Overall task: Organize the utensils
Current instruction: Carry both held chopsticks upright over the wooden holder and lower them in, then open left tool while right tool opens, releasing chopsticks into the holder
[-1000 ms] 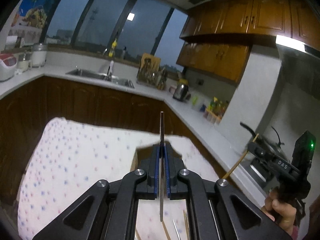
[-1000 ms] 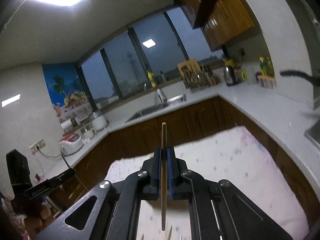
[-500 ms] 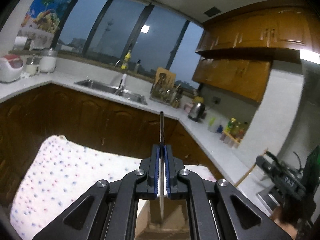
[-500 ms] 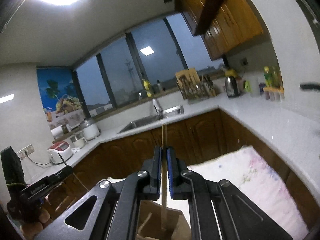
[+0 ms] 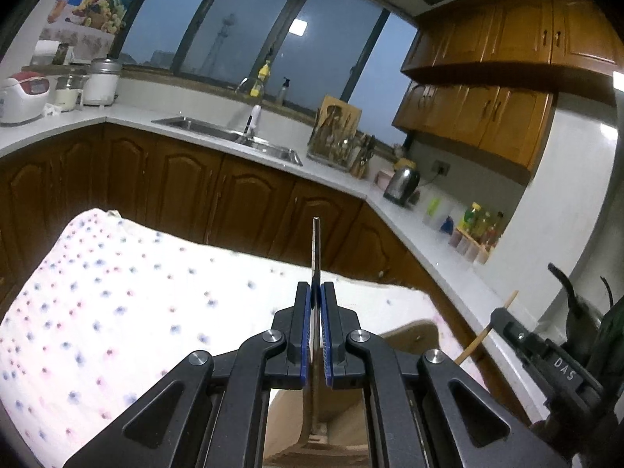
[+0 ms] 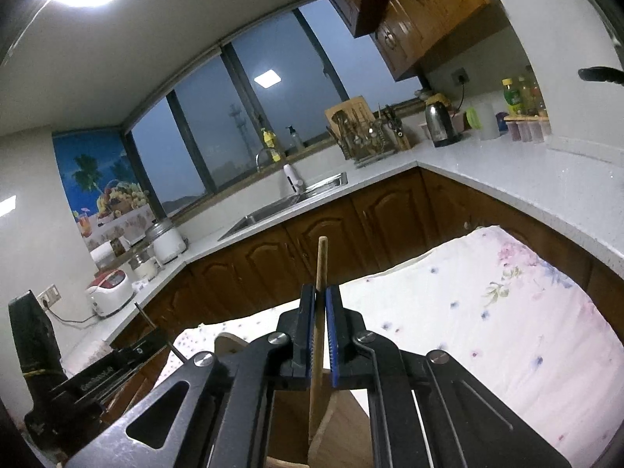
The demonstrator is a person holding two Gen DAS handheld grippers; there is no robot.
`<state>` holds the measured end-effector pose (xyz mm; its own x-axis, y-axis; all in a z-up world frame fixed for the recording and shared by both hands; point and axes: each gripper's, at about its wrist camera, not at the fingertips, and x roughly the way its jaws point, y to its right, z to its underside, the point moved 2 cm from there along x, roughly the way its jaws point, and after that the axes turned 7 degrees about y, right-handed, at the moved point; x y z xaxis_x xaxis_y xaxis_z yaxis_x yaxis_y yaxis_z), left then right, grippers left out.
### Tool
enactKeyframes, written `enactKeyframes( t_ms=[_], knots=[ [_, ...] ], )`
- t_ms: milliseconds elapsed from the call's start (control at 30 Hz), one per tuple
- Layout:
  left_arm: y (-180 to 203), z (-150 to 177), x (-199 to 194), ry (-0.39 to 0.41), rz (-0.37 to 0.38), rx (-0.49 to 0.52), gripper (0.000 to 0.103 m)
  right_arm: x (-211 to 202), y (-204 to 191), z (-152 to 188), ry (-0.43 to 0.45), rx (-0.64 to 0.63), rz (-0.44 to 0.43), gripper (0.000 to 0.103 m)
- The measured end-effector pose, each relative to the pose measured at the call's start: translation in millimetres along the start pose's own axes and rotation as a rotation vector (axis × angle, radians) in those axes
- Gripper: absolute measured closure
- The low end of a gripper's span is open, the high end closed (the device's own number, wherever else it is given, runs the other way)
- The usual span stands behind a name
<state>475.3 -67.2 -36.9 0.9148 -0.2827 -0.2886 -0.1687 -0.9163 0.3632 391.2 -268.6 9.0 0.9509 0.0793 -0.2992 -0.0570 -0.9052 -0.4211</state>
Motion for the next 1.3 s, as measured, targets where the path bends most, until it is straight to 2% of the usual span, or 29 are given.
enactKeyframes(
  t_ms=[133, 167, 233, 433, 567, 600, 633, 667, 700, 800, 833, 900, 967, 1033, 1300],
  knots=[
    [2.8, -14.2, 10.8, -0.011, -0.004, -0.001, 0.099, 3.0, 1.2, 1.3, -0.017, 0.003, 0.006, 0.097],
    [-1.5, -24.8, 0.9, -0.010, -0.003, -0.004, 0.099, 4.2, 1.9, 1.4, -0.024, 0.005, 0.007, 0.097],
    [-1.2, -28.5, 5.3, -0.013, -0.004, -0.006, 0.099, 5.0, 3.2, 0.9, -0.028, 0.011, 0.010, 0.097],
    [-9.6, -30.0, -17.4, -0.020, -0.008, 0.013, 0.099, 7.1, 5.2, 2.5, -0.043, 0.011, 0.006, 0.097],
    [-10.2, -32.3, -28.5, -0.031, -0.009, 0.010, 0.098, 6.3, 6.8, 1.8, -0.058, 0.024, -0.006, 0.089],
    [-10.2, -33.6, -29.8, -0.035, -0.009, 0.007, 0.096, 4.7, 8.1, 1.2, -0.060, 0.029, -0.007, 0.082],
    [-10.6, -35.0, -31.9, -0.035, -0.010, 0.006, 0.090, 2.2, 9.0, 0.2, -0.058, 0.034, -0.016, 0.077],
    [-11.2, -37.6, -33.7, -0.035, -0.011, 0.004, 0.080, -0.5, 8.1, -1.0, -0.053, 0.038, -0.020, 0.064],
    [-11.4, -39.2, -38.1, -0.028, -0.015, 0.002, 0.077, -4.0, 8.1, -2.1, -0.048, 0.041, -0.022, 0.056],
    [-11.1, -40.7, -52.3, -0.013, -0.016, 0.007, 0.066, -15.2, 7.2, -5.9, -0.039, 0.049, -0.036, 0.052],
    [-10.9, -41.3, -57.6, -0.015, -0.019, 0.007, 0.058, -19.1, 7.2, -7.3, -0.042, 0.054, -0.044, 0.048],
    [-11.7, -39.7, -72.3, -0.001, -0.020, 0.007, 0.046, -32.3, 7.9, -9.9, -0.033, 0.069, -0.058, 0.019],
    [-14.0, -38.6, -90.3, 0.015, -0.044, 0.010, 0.022, -49.1, 6.7, -11.8, -0.011, 0.068, -0.063, 0.014],
    [-16.1, -35.6, -112.4, 0.031, -0.050, 0.013, 0.022, -68.4, 4.3, -10.5, -0.008, 0.058, -0.071, 0.012],
    [-15.1, -13.5, -191.5, -0.010, -0.065, 0.036, 0.019, -140.5, -11.7, 7.9, -0.012, -0.019, -0.085, 0.010]
  ],
)
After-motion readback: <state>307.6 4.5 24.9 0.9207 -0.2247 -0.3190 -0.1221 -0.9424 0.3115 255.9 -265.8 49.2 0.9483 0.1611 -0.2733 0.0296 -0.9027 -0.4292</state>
